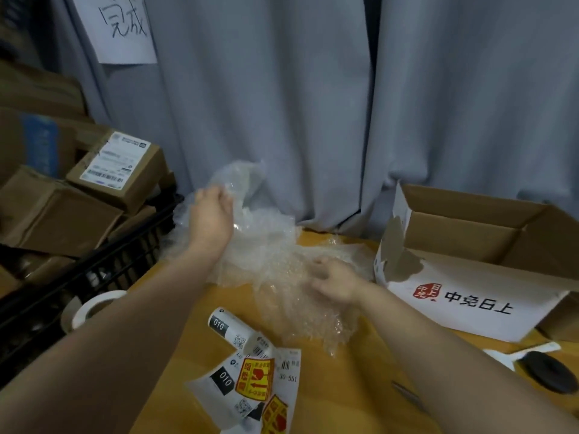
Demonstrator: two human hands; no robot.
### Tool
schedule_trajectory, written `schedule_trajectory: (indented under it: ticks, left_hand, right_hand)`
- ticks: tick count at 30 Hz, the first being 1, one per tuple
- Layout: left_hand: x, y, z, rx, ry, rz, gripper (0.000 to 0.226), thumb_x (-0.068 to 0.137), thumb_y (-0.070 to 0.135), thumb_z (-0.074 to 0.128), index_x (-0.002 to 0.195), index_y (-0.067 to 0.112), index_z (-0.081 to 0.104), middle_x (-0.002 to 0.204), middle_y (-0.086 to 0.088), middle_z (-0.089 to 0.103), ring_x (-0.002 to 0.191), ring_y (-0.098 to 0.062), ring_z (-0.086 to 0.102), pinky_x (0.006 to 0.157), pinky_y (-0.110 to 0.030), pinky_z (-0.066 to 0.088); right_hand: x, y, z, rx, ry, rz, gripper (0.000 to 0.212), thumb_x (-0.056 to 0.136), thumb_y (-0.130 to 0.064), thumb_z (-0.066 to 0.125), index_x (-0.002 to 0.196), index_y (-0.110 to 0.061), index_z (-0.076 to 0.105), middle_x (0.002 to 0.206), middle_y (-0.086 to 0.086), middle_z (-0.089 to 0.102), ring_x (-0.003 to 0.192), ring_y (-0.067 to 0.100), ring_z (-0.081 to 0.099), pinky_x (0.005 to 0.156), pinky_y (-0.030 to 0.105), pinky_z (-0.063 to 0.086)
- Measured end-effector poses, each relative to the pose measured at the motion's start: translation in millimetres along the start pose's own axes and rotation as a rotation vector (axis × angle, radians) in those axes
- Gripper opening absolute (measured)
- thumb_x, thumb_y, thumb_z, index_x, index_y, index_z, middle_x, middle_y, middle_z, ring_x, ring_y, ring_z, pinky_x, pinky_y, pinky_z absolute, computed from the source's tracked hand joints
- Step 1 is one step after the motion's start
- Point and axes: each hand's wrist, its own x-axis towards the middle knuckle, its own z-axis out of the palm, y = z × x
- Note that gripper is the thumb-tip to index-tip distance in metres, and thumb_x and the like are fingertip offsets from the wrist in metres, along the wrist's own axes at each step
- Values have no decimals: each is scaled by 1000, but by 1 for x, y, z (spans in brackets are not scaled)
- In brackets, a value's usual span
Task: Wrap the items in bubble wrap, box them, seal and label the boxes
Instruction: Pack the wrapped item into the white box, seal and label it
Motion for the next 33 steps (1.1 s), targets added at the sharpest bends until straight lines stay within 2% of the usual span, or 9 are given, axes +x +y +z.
schedule_trajectory:
  ticks: [6, 11, 15, 18, 20, 22, 25, 30, 33]
  left_hand:
    - [11, 77, -63, -413, 261, 209, 8, 99, 19, 42, 104, 13, 46, 106, -9, 47, 92, -15, 46, 82, -22, 37]
    - [-14, 159, -92, -590, 223, 420, 8, 96, 14, 49, 98, 15, 42, 103, -4, 45, 87, 3, 45, 74, -5, 36]
    - [-43, 213, -94, -557, 202, 643, 11, 94, 12, 49, 94, 12, 39, 93, 13, 33, 88, 0, 39, 81, -11, 33]
    - [-67, 257, -91, -575, 77, 731, 12, 96, 18, 45, 98, 7, 50, 98, 12, 38, 92, -2, 42, 88, -9, 32]
    - [-87, 283, -89, -591, -158, 749, 33, 101, 24, 36, 109, 4, 61, 110, 10, 49, 98, 8, 45, 94, -6, 32]
    - [-104, 296, -88, -642, -384, 624, 46, 103, 33, 25, 121, 10, 61, 119, 14, 50, 103, 18, 43, 98, -3, 29]
    - [-116, 294, -73, -649, -263, 493, 49, 98, 47, 38, 137, 18, 47, 138, 11, 38, 126, 6, 32, 105, -8, 22]
    - [-131, 275, -38, -820, -696, -16, 138, 42, 93, 53, 151, 17, 15, 156, -4, 17, 143, -19, 21, 113, -30, 15]
    - [-144, 280, -32, -1025, -747, 96, 128, 37, 89, 63, 142, 23, 31, 148, 9, 34, 136, -11, 33, 115, -35, 18]
  right_hand:
    - [-36, -49, -55, 431, 464, -308, 52, 91, -20, 62, 139, -17, 41, 130, 1, 51, 122, 17, 50, 101, 26, 40]
    - [-101, -82, -124, 499, 807, -459, 84, 79, -60, 63, 146, -22, 29, 149, -2, 26, 137, 10, 26, 115, 30, 22]
    - [-154, -93, -180, 741, 573, -282, 115, 49, -87, 51, 143, -21, 40, 144, 1, 47, 132, 15, 44, 114, 41, 31]
    - [-189, -82, -206, 1042, 282, -323, 71, 65, -68, 61, 117, -18, 63, 107, 4, 72, 99, 21, 69, 94, 41, 52]
    - [-205, -69, -215, 1129, 311, -422, 40, 83, -42, 64, 113, -15, 65, 98, 3, 73, 90, 20, 71, 82, 34, 57]
    - [-216, -53, -222, 1212, 466, -458, 38, 85, -18, 68, 122, -15, 58, 98, 2, 73, 87, 17, 70, 72, 32, 57]
    - [-240, -24, -231, 1310, 559, -422, 44, 84, -6, 67, 124, -16, 53, 97, 3, 70, 76, 15, 70, 60, 27, 55]
    - [-275, 21, -229, 1365, 214, -251, 36, 75, -20, 65, 108, -6, 58, 86, 10, 68, 68, 17, 65, 60, 24, 56]
    - [-284, 35, -225, 1340, 98, -201, 35, 78, -20, 61, 111, -6, 58, 88, 12, 70, 70, 19, 68, 66, 26, 53]
